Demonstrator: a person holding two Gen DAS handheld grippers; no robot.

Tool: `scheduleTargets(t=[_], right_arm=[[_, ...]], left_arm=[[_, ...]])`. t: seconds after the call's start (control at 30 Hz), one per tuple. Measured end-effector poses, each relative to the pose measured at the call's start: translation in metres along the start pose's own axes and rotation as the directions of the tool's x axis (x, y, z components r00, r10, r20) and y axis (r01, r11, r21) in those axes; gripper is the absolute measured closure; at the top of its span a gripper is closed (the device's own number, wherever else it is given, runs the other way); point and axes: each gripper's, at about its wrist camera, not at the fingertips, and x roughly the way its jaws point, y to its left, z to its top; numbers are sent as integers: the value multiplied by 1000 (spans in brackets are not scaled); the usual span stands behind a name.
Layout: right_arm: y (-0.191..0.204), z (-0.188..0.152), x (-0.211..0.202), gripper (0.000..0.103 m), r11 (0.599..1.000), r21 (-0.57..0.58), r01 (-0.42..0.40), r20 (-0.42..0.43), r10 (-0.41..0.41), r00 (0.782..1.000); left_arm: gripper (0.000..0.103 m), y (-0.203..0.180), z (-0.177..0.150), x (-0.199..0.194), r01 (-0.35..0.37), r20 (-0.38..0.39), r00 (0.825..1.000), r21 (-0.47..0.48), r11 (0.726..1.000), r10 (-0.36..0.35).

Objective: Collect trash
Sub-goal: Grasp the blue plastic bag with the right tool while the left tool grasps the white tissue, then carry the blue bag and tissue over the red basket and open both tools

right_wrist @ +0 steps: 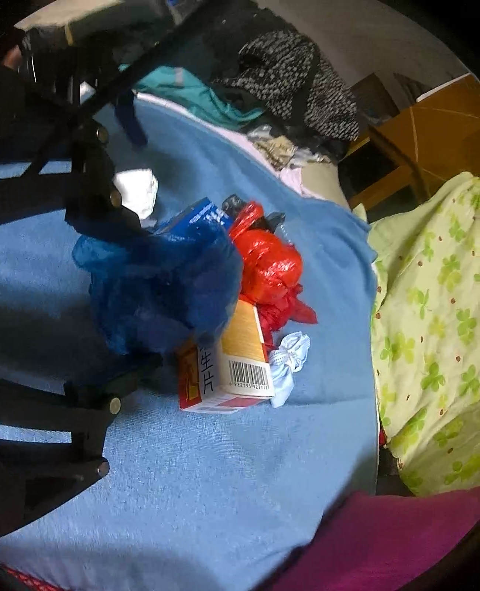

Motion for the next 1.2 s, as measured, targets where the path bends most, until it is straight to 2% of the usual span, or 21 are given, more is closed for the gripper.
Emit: scheduleTargets(t=[0.03,0.1,0.27,0.37,0.57,0.7,0.8,0.9,1.0,1.1,1.2], right_arm=[[-1,-1,-2,47,1000,3,-4,5,4,1000],[-2,-1,-6,48,1000,3,-8,11,8,1000],[-3,-4,-29,48,1000,-15,-22,52,23,998],[-5,-7,-51,48,999,-31,-10,98,13,995],[-12,-14,-100,48,999,-42,-13,198,21,980],[-24,-20,-141,48,999,-15,-44,281,47,959],[-35,-27,-181,48,997,18,-69,356,58,933],[-44,-35,-221,48,996,64,-62,419,30,908],[-61,-53,-268,48,992,124,-8,461,-51,886],[-87,-71,-309,48,977,205,52,453,-142,880],[-118,-86,-341,48,951,305,57,432,-191,881]], left_arm=[[45,-1,0,3,9,-11,1000,-3,1000,-10],[62,-2,-1,8,28,-30,999,-9,1000,-28],[72,-6,-5,5,43,-12,999,-9,999,-43],[74,-10,-7,-3,46,9,999,-12,999,-46],[75,-35,-8,-47,41,96,994,30,999,-44],[75,-62,-1,-81,48,160,985,91,995,-62],[75,-90,7,-108,76,201,974,145,987,-104],[74,-128,19,-131,107,236,959,221,969,-159],[74,-174,30,-148,176,239,937,308,935,-255],[74,-224,35,-152,253,201,916,384,888,-348],[74,-277,37,-143,320,133,901,440,839,-413]])
